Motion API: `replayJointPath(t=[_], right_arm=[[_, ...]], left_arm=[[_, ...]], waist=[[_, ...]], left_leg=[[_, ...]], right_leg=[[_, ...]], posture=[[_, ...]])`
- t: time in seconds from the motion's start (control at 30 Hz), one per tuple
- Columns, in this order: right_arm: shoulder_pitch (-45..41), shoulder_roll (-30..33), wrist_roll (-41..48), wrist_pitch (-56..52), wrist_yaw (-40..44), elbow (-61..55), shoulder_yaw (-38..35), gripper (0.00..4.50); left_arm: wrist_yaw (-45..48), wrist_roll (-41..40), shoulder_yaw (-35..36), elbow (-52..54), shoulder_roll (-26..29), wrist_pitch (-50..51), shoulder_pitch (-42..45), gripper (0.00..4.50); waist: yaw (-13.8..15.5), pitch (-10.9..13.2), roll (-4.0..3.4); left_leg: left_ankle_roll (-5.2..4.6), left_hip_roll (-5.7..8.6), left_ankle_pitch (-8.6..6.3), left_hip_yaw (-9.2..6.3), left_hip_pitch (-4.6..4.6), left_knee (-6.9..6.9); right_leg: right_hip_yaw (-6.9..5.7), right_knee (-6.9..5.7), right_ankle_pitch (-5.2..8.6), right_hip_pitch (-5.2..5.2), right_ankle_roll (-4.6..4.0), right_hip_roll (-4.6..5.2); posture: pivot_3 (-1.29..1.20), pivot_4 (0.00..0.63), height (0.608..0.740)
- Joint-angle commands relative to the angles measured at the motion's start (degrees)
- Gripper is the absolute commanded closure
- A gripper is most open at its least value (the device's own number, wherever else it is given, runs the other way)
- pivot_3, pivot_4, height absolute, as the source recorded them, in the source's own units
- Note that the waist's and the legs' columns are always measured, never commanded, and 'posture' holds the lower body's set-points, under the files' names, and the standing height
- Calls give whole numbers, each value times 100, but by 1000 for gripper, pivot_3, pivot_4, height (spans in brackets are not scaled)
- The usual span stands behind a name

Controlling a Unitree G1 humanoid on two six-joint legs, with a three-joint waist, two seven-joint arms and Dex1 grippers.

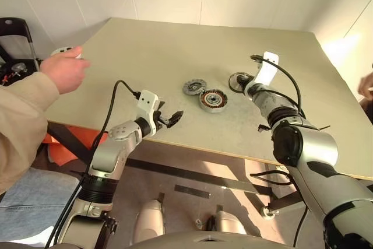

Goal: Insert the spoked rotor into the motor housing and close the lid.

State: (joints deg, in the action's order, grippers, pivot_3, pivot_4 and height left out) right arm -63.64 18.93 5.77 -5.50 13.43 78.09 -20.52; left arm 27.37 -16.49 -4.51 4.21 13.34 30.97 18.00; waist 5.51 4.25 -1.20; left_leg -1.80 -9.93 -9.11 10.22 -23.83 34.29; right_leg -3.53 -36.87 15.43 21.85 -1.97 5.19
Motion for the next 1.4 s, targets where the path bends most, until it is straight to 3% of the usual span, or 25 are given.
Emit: replayJointPath(t=[0.03,0.4,0.87,0.97,1.07,1.4], right_arm=[[-71,145,-470,281,137,-109,441,2929],[188,216,-1381,506,-356,-47,1317,2929],[365,165,-1448,399,-268,-19,1342,2929],[369,155,-1413,377,-311,-19,1299,3519],[354,154,-1386,372,-301,-25,1271,4427],[183,265,-1117,357,-105,-91,973,4427]], left_arm=[[2,15,39,143,10,-131,49,0],[19,30,18,113,2,-139,50,0],[13,40,15,137,20,-115,30,0],[6,49,18,130,26,-115,33,0],[0,54,23,124,26,-115,37,0],[-8,80,-2,89,-18,-145,33,0]], waist=[[1,0,0],[-4,0,0],[-4,0,0],[-4,-1,0],[-6,-1,0],[-5,-1,0]], left_leg=[[0,0,0,0,0,0],[0,0,0,-1,0,0],[-1,0,0,-2,7,2],[-1,0,0,-2,12,2],[-1,0,0,-2,17,2],[-1,-1,0,-2,22,2]], right_leg=[[0,0,0,0,0,0],[0,0,0,0,0,0],[0,-4,0,-8,0,0],[0,-4,0,-15,0,0],[0,-4,0,-22,0,0],[0,-4,0,-27,0,0]], posture=[[0,0,740],[0,0,740],[0,0,740],[0,0,740],[0,0,740],[0,0,740]])
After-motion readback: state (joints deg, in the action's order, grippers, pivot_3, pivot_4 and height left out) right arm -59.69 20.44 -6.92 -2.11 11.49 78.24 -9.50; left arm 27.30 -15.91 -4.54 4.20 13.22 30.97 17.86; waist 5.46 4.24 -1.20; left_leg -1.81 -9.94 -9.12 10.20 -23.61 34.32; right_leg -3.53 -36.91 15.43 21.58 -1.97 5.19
